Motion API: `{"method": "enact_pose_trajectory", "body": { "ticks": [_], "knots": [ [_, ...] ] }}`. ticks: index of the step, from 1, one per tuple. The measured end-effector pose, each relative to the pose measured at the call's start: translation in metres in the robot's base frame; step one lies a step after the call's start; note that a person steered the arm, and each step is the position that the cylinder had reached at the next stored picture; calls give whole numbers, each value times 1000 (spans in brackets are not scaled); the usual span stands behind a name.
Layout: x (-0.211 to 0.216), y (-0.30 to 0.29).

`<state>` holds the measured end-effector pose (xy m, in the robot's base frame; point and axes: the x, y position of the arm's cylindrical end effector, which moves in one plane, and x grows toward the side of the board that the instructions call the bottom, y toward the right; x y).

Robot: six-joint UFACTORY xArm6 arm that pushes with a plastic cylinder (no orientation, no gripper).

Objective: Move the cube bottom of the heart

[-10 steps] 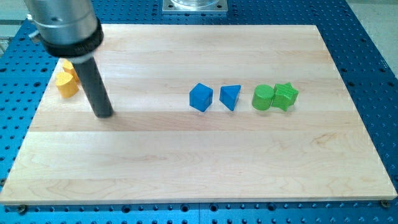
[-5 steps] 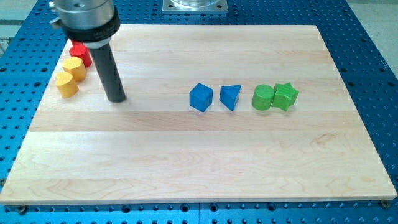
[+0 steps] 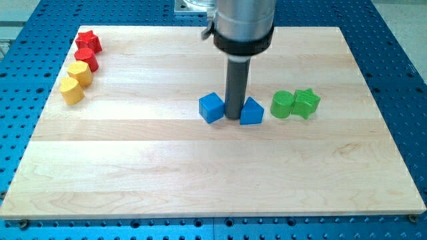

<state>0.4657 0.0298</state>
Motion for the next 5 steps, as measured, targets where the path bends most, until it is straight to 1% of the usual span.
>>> {"method": "enact_pose_trajectory", "body": {
  "ticks": [1,2,3,4,5],
  "knots": [
    [-3,-41],
    [-11,-21],
    [-27,-51],
    [-3,-141],
    [-1,-202]
  ]
}}
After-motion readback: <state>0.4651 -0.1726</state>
